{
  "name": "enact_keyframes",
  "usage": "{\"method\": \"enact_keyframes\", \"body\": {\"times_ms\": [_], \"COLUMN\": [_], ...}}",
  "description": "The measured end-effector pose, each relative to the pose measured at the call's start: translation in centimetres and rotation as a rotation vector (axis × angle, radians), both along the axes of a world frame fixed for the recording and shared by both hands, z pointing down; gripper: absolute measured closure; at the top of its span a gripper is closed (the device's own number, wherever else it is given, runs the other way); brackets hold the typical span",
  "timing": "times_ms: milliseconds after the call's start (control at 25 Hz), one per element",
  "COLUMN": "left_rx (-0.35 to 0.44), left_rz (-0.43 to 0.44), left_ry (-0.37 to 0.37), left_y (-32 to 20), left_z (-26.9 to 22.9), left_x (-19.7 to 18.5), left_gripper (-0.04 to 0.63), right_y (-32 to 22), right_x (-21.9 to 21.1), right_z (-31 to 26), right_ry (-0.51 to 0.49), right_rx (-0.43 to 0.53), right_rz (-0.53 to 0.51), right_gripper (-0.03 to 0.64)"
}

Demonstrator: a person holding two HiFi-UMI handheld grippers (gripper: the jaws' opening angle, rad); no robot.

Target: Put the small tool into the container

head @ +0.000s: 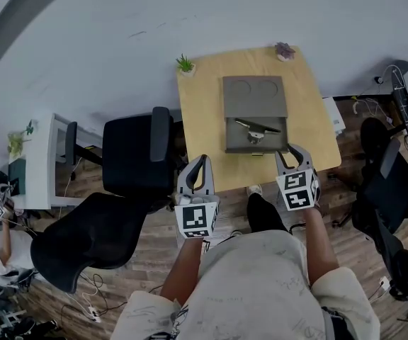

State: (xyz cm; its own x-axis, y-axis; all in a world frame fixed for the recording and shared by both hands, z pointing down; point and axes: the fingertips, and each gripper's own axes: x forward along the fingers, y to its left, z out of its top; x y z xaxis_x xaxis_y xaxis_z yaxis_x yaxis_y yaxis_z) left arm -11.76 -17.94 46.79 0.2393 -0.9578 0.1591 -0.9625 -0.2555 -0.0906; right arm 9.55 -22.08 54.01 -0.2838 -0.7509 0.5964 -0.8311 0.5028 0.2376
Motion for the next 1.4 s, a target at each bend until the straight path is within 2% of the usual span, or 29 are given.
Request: {"method": "enact_keyframes", "body": {"times_ms": [200, 840, 1120, 1400], "left_rx": [0.014, 0.027, 0.058, 0.097], "left_rz": [0.011, 0.032, 0.026, 0.023], "left_ry": [-0.013, -0.030, -0.025, -0.019], "left_y": [-0.5, -1.3, -1.5, -1.4], "left_z": [-0.7, -2.3, -3.7, -5.1], "left_x": [0.1, 0.6, 0.5, 0.6], "left_gripper": [0.589, 0.591, 0.591, 0.590], "right_y": [-0.1, -0.7, -0.8, -0.3], "right_x": [1.0, 3.5, 4.0, 4.9], "right_z": [-1.3, -6.6, -10.0, -12.9], "right_ry": [-0.087, -0.230, -0.284, -0.292], "right_rx": [0.024, 0.160, 0.279, 0.436], "right_rz": [0.058, 0.145, 0.161, 0.172], "right_gripper": [0.477, 0.477, 0.477, 0.476]}}
